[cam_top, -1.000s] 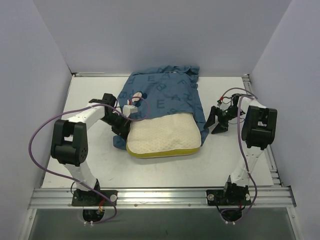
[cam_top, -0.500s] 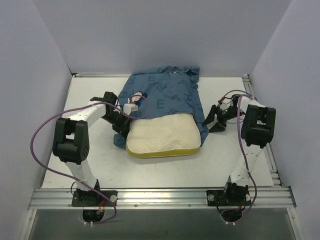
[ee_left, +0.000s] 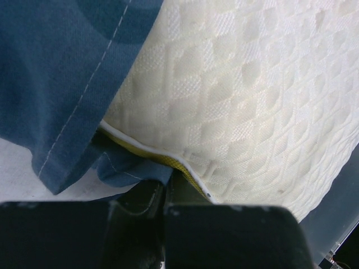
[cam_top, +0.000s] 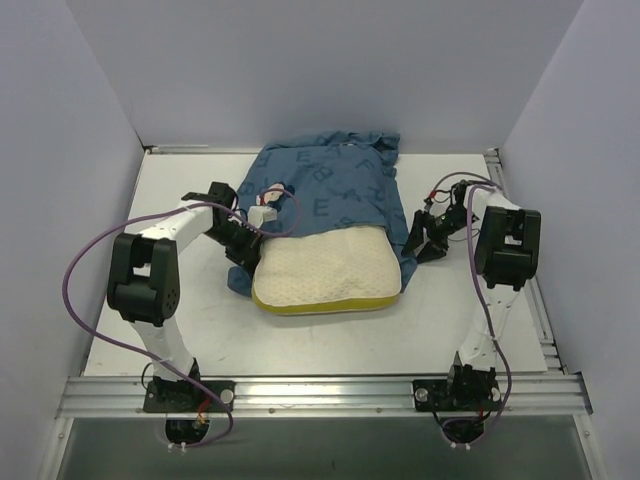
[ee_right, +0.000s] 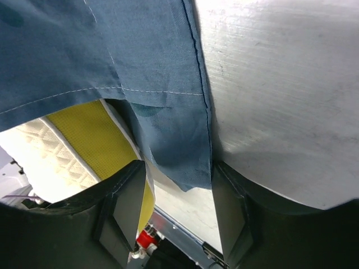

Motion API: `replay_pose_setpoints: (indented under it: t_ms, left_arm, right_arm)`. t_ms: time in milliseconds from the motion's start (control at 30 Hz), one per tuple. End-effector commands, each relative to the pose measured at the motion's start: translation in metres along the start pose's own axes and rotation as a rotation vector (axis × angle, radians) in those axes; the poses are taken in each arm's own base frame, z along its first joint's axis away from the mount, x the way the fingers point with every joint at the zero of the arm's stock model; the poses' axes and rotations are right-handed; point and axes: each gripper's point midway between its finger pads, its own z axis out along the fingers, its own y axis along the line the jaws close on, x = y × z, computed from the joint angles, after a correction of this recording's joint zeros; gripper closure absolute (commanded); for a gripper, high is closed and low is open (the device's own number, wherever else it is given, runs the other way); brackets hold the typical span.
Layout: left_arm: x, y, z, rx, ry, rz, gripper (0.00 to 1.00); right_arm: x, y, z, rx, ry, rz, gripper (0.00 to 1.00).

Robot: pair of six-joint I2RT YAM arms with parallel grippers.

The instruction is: Put the pillow into the pillowcase

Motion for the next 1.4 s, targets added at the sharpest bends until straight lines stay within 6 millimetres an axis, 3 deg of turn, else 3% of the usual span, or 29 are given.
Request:
replay_pose_setpoints:
  t_ms: [0, 167, 267, 333, 433, 567, 633, 700, 767, 800, 833, 867, 900, 967, 1000, 1033, 1067, 1100, 1133, 1167, 1267, 1367]
  left_arm:
    - [-0.020, -0.003, -0.003, 0.023, -0.063, 0.040, 1.00]
    - [-0.024, -0.006, 0.000, 0.050, -0.085, 0.027, 1.00]
    - [-0.025, -0.005, 0.003, 0.053, -0.087, 0.016, 1.00]
    - [-0.027, -0.005, 0.001, 0.047, -0.093, 0.019, 1.00]
    - [-0.027, -0.006, -0.004, 0.035, -0.105, 0.029, 1.00]
    - [-0.038, -0.013, -0.018, 0.069, -0.169, -0.025, 1.00]
    - [-0.060, -0.022, -0.046, 0.083, -0.265, -0.029, 1.00]
    - [-0.083, -0.028, -0.075, 0.071, -0.357, -0.008, 1.00]
    - [-0.119, -0.049, -0.124, 0.077, -0.495, 0.019, 1.00]
    - [-0.134, -0.054, -0.143, 0.070, -0.554, 0.035, 1.00]
    - [-0.145, -0.062, -0.167, 0.078, -0.618, 0.002, 1.00]
    - [-0.169, -0.071, -0.202, 0.046, -0.720, 0.074, 1.00]
    - [-0.179, -0.081, -0.223, 0.036, -0.777, 0.080, 1.00]
    - [-0.208, -0.097, -0.281, -0.006, -0.948, 0.130, 1.00]
    - [-0.216, -0.107, -0.303, 0.008, -1.011, 0.106, 1.00]
    - [-0.225, -0.117, -0.319, 0.012, -1.058, 0.130, 1.00]
    - [-0.237, -0.137, -0.354, -0.015, -1.145, 0.213, 1.00]
    - [-0.245, -0.139, -0.363, -0.017, -1.169, 0.225, 1.00]
    - [-0.249, -0.148, -0.374, -0.007, -1.198, 0.237, 1.00]
    - [-0.255, -0.157, -0.390, -0.015, -1.242, 0.278, 1.00]
    - [-0.262, -0.187, -0.430, -0.028, -1.346, 0.377, 1.00]
    - [-0.263, -0.204, -0.444, -0.010, -1.388, 0.436, 1.00]
  right_arm:
    - [0.014, -0.010, 0.004, 0.068, 0.079, -0.023, 0.50]
    - [0.010, -0.009, 0.005, 0.112, 0.079, -0.060, 0.50]
    - [0.014, 0.003, 0.013, 0.090, 0.117, -0.083, 0.53]
    - [0.017, 0.005, 0.019, 0.103, 0.130, -0.104, 0.76]
    - [0.010, 0.008, 0.010, 0.062, 0.084, -0.098, 0.99]
    - [-0.004, 0.019, -0.026, -0.046, -0.033, -0.081, 1.00]
    - [-0.008, 0.043, -0.060, -0.114, -0.133, -0.132, 1.00]
    - [-0.009, 0.077, -0.108, -0.237, -0.264, -0.186, 1.00]
    - [-0.010, 0.098, -0.148, -0.311, -0.363, -0.214, 1.00]
    - [-0.007, 0.129, -0.184, -0.370, -0.443, -0.272, 1.00]
    - [-0.005, 0.140, -0.202, -0.384, -0.484, -0.299, 1.00]
    - [-0.004, 0.152, -0.220, -0.386, -0.531, -0.345, 1.00]
    - [0.002, 0.175, -0.255, -0.408, -0.603, -0.382, 1.00]
    - [0.006, 0.198, -0.289, -0.410, -0.684, -0.439, 1.00]
    - [0.010, 0.219, -0.320, -0.415, -0.753, -0.466, 1.00]
    - [0.010, 0.227, -0.336, -0.425, -0.790, -0.459, 1.00]
    - [0.003, 0.238, -0.358, -0.430, -0.867, -0.510, 1.00]
    - [0.004, 0.251, -0.378, -0.448, -0.922, -0.531, 1.00]
    - [0.005, 0.260, -0.399, -0.521, -0.946, -0.428, 1.00]
    - [0.002, 0.275, -0.425, -0.536, -1.041, -0.530, 1.00]
    - [0.010, 0.299, -0.460, -0.618, -1.109, -0.536, 1.00]
    - [0.022, 0.307, -0.456, -0.606, -1.118, -0.568, 1.00]
